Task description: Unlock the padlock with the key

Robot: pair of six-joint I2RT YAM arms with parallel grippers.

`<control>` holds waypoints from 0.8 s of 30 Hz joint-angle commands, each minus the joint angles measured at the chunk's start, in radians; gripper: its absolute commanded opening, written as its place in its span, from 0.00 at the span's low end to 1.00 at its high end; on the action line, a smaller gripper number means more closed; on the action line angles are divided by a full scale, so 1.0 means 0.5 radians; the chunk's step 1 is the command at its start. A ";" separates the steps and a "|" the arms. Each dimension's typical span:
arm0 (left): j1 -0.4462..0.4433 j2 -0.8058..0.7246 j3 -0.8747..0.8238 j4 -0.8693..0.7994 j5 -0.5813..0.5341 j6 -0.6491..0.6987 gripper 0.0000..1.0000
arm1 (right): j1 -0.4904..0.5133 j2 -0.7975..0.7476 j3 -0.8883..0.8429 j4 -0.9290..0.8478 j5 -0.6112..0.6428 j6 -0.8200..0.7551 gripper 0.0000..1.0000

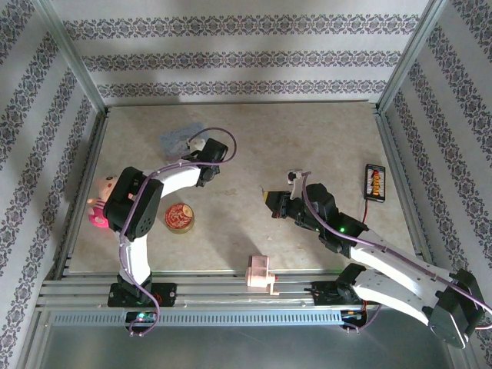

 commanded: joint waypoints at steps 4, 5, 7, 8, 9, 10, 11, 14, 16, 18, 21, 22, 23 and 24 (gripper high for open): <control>0.128 0.028 -0.059 0.012 0.124 -0.115 0.74 | -0.028 -0.006 -0.027 0.003 0.013 0.022 0.00; 0.134 0.042 -0.058 0.028 0.141 -0.111 0.72 | -0.032 0.003 -0.021 0.006 0.010 0.021 0.00; 0.141 0.067 -0.042 0.050 0.186 -0.098 0.71 | -0.030 0.020 -0.013 0.015 0.000 0.021 0.00; 0.142 0.084 -0.032 0.056 0.209 -0.097 0.71 | -0.032 0.027 -0.010 0.020 -0.009 0.021 0.00; 0.146 0.099 -0.025 0.063 0.233 -0.095 0.68 | -0.032 0.034 -0.004 0.024 -0.018 0.020 0.00; 0.149 0.112 -0.017 0.075 0.252 -0.095 0.67 | -0.032 0.040 0.000 0.025 -0.025 0.021 0.00; 0.152 0.126 -0.013 0.086 0.271 -0.095 0.67 | -0.030 0.044 0.001 0.026 -0.029 0.021 0.00; 0.162 0.158 0.004 0.106 0.298 -0.104 0.66 | -0.030 0.044 0.002 0.025 -0.037 0.023 0.00; 0.172 0.174 0.012 0.115 0.302 -0.113 0.65 | -0.032 0.036 0.000 0.025 -0.042 0.020 0.00; 0.182 0.180 0.024 0.122 0.309 -0.118 0.62 | -0.031 0.029 -0.005 0.025 -0.040 0.021 0.00; 0.188 0.188 0.035 0.129 0.314 -0.115 0.62 | -0.032 0.028 -0.007 0.025 -0.042 0.020 0.00; 0.188 0.190 0.041 0.133 0.316 -0.111 0.62 | -0.030 0.033 -0.003 0.028 -0.042 0.020 0.00; 0.192 0.194 0.048 0.134 0.311 -0.105 0.62 | -0.032 0.037 -0.002 0.028 -0.042 0.019 0.00; 0.192 0.199 0.057 0.134 0.307 -0.099 0.61 | -0.032 0.041 -0.002 0.031 -0.043 0.019 0.00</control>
